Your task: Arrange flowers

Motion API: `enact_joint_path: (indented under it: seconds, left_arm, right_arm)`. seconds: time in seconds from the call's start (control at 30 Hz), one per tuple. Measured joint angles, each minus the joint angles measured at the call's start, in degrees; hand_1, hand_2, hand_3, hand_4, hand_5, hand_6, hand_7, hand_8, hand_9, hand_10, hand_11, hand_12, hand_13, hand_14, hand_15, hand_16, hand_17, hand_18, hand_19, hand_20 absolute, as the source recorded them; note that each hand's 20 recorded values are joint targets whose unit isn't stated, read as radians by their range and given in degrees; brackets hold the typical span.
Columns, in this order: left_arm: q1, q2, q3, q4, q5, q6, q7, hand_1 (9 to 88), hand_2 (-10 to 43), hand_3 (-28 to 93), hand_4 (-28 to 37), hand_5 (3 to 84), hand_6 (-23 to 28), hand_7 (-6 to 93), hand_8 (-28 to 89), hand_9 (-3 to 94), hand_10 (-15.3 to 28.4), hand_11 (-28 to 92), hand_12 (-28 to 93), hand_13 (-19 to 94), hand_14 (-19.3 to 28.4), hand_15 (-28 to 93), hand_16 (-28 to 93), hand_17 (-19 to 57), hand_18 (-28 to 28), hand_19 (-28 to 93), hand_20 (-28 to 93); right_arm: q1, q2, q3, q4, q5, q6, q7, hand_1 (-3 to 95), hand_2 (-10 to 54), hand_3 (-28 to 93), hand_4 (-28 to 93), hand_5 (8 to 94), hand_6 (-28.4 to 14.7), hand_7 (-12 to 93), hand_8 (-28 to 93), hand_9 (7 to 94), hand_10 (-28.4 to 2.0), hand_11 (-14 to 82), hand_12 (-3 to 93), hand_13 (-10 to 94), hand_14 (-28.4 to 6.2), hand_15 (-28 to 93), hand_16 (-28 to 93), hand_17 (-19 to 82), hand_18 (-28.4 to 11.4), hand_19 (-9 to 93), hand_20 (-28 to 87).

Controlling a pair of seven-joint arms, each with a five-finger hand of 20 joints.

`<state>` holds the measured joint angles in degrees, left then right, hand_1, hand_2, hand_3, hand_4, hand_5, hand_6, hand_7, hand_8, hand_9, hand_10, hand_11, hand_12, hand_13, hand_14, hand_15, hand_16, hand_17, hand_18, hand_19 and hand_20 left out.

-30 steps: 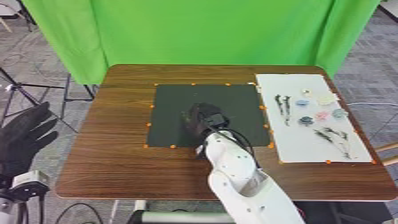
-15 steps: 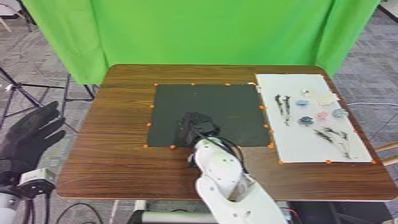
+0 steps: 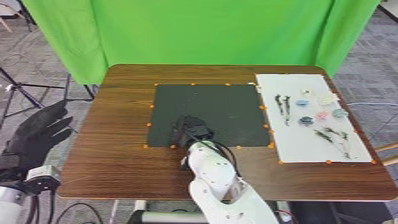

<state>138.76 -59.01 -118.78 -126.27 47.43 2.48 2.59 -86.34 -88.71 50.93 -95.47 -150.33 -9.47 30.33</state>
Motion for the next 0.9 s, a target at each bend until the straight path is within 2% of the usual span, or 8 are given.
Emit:
enact_joint_path:
  seconds: [0.23, 0.4, 0.6, 0.77, 0.83, 0.9]
  left_arm:
    - [-1.60, 1.14, 1.15, 0.63, -0.02, -0.47, -0.99, 24.1, -6.2, 69, -25.9, 24.1, 2.1, 22.1, -10, 18.5, 9.2, 16, 19, 15, 11.2, 21, 6, -10.1, 17.8, 38, 9]
    - [-2.26, 1.69, 1.60, 0.86, -0.04, -0.73, -1.46, 24.1, -6.3, 69, -26.0, 24.3, 2.1, 22.0, -10, 18.5, 9.3, 16, 19, 15, 11.2, 21, 6, -10.1, 17.8, 38, 9]
    - [-2.34, 1.75, 1.68, 0.87, -0.04, -0.75, -1.42, 24.0, -6.3, 69, -26.1, 24.2, 2.1, 22.1, -10, 18.5, 9.3, 16, 19, 15, 11.2, 21, 6, -10.1, 17.8, 38, 9]
    - [-2.33, 1.71, 1.69, 0.88, -0.04, -0.79, -1.37, 24.3, -6.2, 69, -26.4, 24.3, 2.0, 22.1, -10, 18.6, 9.4, 16, 19, 15, 11.3, 21, 6, -10.3, 17.8, 38, 9]
    - [-2.36, 1.71, 1.73, 0.91, -0.04, -0.82, -1.37, 24.3, -6.2, 69, -26.6, 24.4, 2.0, 22.2, -10, 18.6, 9.5, 16, 19, 15, 11.3, 21, 6, -10.3, 17.9, 38, 9]
    - [-2.36, 1.71, 1.74, 0.92, -0.04, -0.83, -1.37, 24.4, -6.0, 69, -26.9, 24.4, 1.9, 22.4, -11, 18.9, 9.6, 16, 19, 15, 11.4, 21, 6, -10.3, 17.9, 38, 10]
  right_arm:
    - [0.10, -1.35, -0.52, 2.37, -0.32, 6.68, -0.73, 39.2, -9.5, 82, -15, 77.2, 2.2, 54, 26, 83.1, -8.5, 64.8, 52.7, 79, -8.9, 86, 37, 39, -22.2, 88, 39]
    - [0.22, -2.05, -0.52, 2.84, -0.73, 6.12, -0.63, 39.2, -9.5, 82, -15, 78.0, 2.2, 53, 26, 83.4, -8.5, 64.5, 52.7, 79, -8.8, 85, 37, 39, -22.2, 89, 39]
    - [0.29, -2.26, -0.59, 2.84, -1.59, 4.84, -0.61, 39.0, -9.5, 82, -16, 79.0, 2.1, 51, 25, 83.6, -8.5, 63.5, 52.4, 79, -8.9, 85, 38, 39, -22.0, 89, 38]
    - [0.24, -2.32, -0.58, 2.47, -1.81, 2.78, -0.94, 32.1, -8.5, 82, -22, 81.6, 1.5, 44, 15, 82.7, -9.6, 60.8, 51.3, 78, -9.6, 83, 38, 37, -21.9, 88, 37]
    - [0.18, -2.40, -0.54, 2.41, -2.01, 2.25, -1.15, 30.0, -7.6, 82, -22, 81.6, 1.2, 43, 9, 82.0, -9.8, 60.5, 51.3, 77, -9.7, 83, 38, 37, -21.9, 87, 38]
    - [0.17, -2.46, -0.49, 2.38, -2.08, 1.87, -1.26, 28.1, -6.8, 83, -22, 81.7, 1.1, 45, -4, 81.6, -10.0, 60.6, 51.0, 77, -9.7, 83, 38, 37, -21.9, 87, 38]
